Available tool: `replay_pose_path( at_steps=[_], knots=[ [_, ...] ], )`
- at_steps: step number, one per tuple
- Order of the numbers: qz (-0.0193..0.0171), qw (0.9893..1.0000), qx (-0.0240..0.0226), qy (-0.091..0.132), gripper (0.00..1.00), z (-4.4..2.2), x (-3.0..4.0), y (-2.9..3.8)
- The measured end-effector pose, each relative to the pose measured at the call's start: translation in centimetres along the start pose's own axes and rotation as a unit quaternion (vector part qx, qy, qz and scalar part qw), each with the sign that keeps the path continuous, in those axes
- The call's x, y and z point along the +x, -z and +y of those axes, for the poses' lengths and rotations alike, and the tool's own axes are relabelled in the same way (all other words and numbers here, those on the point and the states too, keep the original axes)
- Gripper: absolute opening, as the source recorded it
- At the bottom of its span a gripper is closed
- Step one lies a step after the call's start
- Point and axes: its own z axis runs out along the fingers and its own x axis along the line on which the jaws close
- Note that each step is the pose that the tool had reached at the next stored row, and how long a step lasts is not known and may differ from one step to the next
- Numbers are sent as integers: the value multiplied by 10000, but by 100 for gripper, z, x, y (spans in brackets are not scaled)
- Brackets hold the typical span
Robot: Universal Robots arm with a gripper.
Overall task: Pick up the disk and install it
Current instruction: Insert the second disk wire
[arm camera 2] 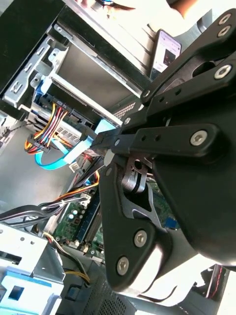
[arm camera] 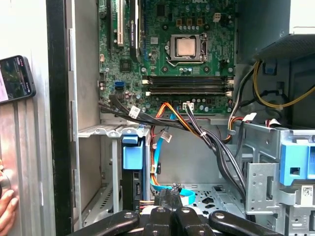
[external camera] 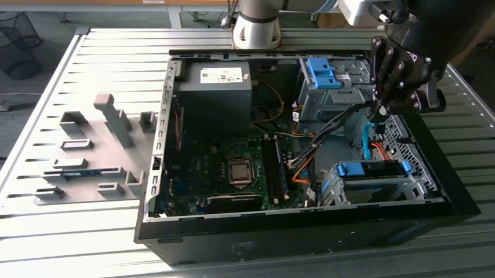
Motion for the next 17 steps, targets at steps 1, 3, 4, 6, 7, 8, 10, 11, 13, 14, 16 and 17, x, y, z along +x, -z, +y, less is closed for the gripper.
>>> replay_pose_path(
  at_steps=[1, 3, 4, 6, 7, 8, 10, 11, 13, 14, 16, 17],
  knots=[
    [1, 10000, 0, 0, 11, 0, 0, 1],
    [0, 10000, 0, 0, 11, 0, 0, 1],
    [2, 10000, 0, 0, 11, 0, 0, 0],
    [7, 10000, 0, 0, 11, 0, -2, 0],
    [15, 10000, 0, 0, 11, 0, -5, 0],
    [34, 10000, 1, 0, 11, 1, -12, 0],
    [75, 10000, 2, -3, 11, 1, -35, -2],
    [92, 10000, 2, -8, 11, 1, -51, -3],
    [109, 9999, 2, -29, 11, 1, -73, -7],
    [117, 9999, 2, -43, 17, 0, -82, -12],
    [182, 9998, 3, -75, 17, -1, -90, -19],
    [240, 9997, 5, -85, 17, -2, -95, -22]
  ],
)
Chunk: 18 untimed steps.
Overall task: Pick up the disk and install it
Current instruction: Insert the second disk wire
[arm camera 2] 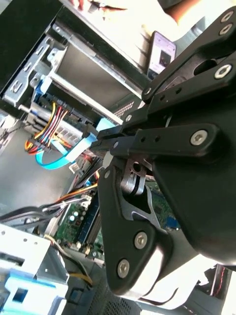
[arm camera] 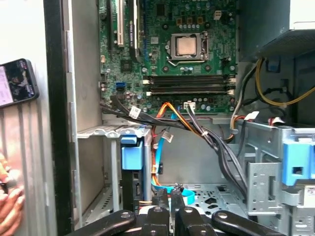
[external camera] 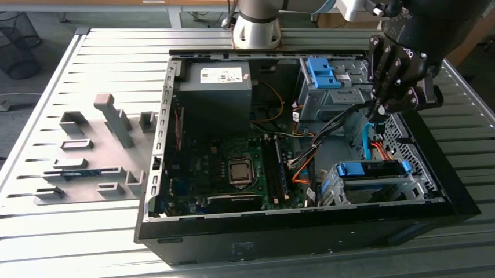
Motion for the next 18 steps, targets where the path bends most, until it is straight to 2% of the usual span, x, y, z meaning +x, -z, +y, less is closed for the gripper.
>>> replay_pose_path(
  at_steps=[2, 3, 8, 9, 11, 12, 15, 16, 17, 18],
  knots=[
    [93, 10000, 3, -17, 17, -1, -11, -6],
    [114, 9999, 3, -24, 17, -1, -23, -11],
    [121, 9999, -3, -34, 17, -3, -72, -41],
    [141, 9999, -2, -33, 17, -3, -80, -45],
    [216, 9998, 2, -29, 18, -1, -100, -56],
    [230, 9997, 2, -29, 25, 0, -108, -63],
    [242, 9997, 3, -28, 25, 0, -133, -82],
    [263, 9996, 4, -28, 25, 1, -140, -87],
    [323, 9995, 8, -28, 25, 2, -145, -90],
    [403, 9992, 14, -26, 25, 3, -150, -91]
  ],
)
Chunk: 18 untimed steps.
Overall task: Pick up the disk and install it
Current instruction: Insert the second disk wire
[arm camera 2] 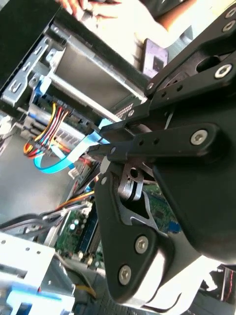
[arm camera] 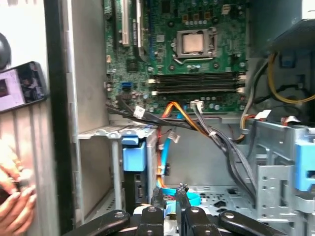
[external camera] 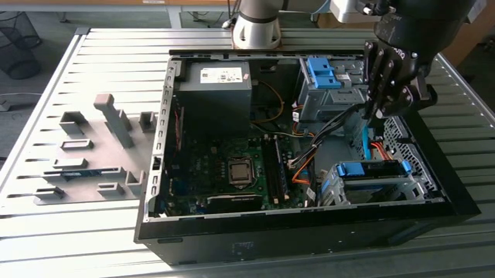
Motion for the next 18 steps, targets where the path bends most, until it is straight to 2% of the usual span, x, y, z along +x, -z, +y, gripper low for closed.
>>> replay_pose_path(
  at_steps=[2, 3, 5, 7, 10, 15, 18],
  knots=[
    [173, 9999, 12, 3, 25, 0, -10, -1],
    [231, 9997, 16, 3, 25, 0, -14, -4],
    [298, 9996, 18, -3, 25, 1, -19, -10],
    [313, 9995, 18, -9, 25, 1, -23, -19],
    [315, 9995, 17, -17, 25, -5, -27, -38],
    [318, 9995, 14, -33, 25, -39, -33, -55],
    [335, 9994, 13, -44, 25, -61, -36, -59]
  ],
)
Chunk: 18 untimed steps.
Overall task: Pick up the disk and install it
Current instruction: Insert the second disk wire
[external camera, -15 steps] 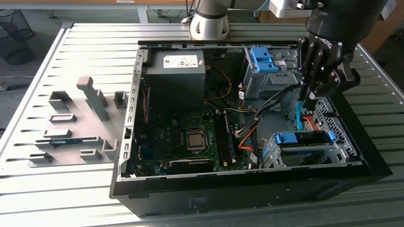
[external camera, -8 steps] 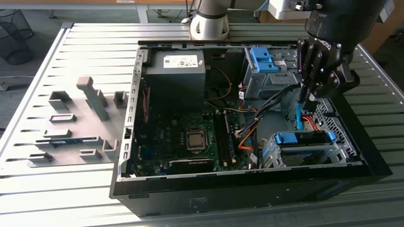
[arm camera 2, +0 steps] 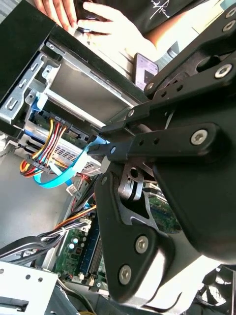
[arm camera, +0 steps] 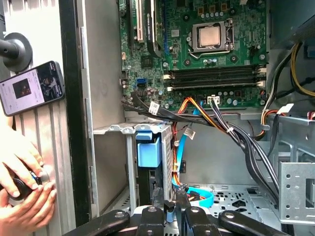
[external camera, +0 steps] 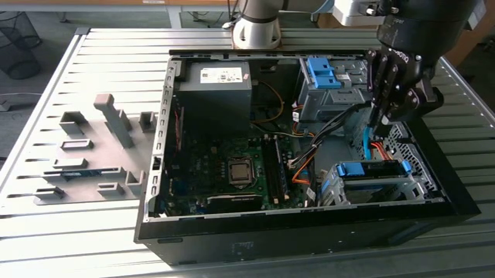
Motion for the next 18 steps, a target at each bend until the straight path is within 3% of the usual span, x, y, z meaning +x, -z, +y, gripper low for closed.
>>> replay_pose_path(
  at_steps=[4, 6, 9, 11, 12, 18],
  knots=[
    [4, 10000, 3, -8, 25, -2, -4, -16],
    [5, 10000, 7, -9, 17, -2, -5, -27],
    [7, 10000, 9, -10, 16, -1, -2, -38],
    [-19, 10000, 7, -12, 16, -2, 22, -56],
    [-56, 10000, 5, -14, 16, -2, 35, -63],
    [-499, 9987, -27, -42, 16, -5, 104, -93]
  ],
)
